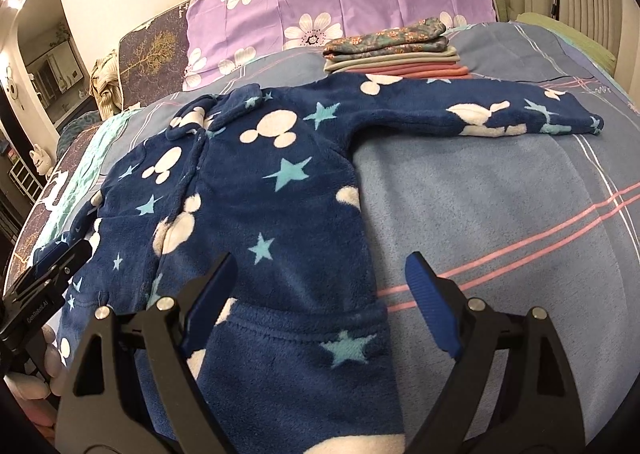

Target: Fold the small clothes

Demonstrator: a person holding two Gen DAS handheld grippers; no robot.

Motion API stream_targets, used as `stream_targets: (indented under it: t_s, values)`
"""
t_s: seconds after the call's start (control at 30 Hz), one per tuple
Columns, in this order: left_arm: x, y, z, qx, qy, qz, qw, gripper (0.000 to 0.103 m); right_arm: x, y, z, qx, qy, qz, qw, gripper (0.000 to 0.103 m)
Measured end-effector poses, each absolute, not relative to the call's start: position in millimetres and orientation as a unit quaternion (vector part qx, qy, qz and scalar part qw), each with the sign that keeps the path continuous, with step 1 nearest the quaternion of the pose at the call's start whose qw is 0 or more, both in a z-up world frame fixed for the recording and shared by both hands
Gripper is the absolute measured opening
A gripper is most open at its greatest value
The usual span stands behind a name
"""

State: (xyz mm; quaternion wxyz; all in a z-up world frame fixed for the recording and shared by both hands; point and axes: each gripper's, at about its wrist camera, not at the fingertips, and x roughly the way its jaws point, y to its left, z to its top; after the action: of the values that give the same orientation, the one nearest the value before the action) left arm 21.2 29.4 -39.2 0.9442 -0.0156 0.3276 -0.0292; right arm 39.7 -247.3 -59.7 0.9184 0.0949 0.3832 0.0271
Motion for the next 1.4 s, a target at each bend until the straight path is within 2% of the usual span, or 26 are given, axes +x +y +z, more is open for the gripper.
stream_targets:
  t_s: [0.6, 0.8, 0.9, 0.97, 1.07, 1.27, 1.4]
  values:
    - [22.9, 34.4, -29.2, -0.019, 0.319, -0.027, 0.947, 0.081, 40.4, -227.9, -35.3, 0.056, 0.352, 0.044, 0.933, 0.087]
    - [30.2, 58.7, -32.6, -0.044, 0.328, -0.022, 0.943, 0.081, 46.6, -223.0, -39.9, 0.053, 0.362, 0.046, 0.93, 0.087]
    - [35.1, 102.0, -35.4, -0.099, 0.331, -0.012, 0.938, 0.081, 48.9, -223.8, -42.6, 0.052, 0.367, 0.043, 0.928, 0.087]
    - [35.7, 150.7, -41.2, -0.169, 0.333, 0.006, 0.928, 0.067, 50.6, -225.9, -43.4, 0.05, 0.367, 0.037, 0.928, 0.088]
    - [31.2, 230.8, -61.3, -0.273, 0.339, 0.067, 0.898, 0.057, 55.8, -229.8, -46.3, 0.053, 0.373, 0.029, 0.926, 0.088]
    - [1.2, 363.4, -108.6, -0.438, 0.32, 0.202, 0.816, 0.059, 65.6, -223.3, -52.1, 0.05, 0.382, 0.03, 0.922, 0.088]
    - [5.9, 406.2, -116.2, -0.449, 0.305, 0.257, 0.799, 0.064, 72.8, -211.8, -55.6, 0.042, 0.389, 0.039, 0.919, 0.088]
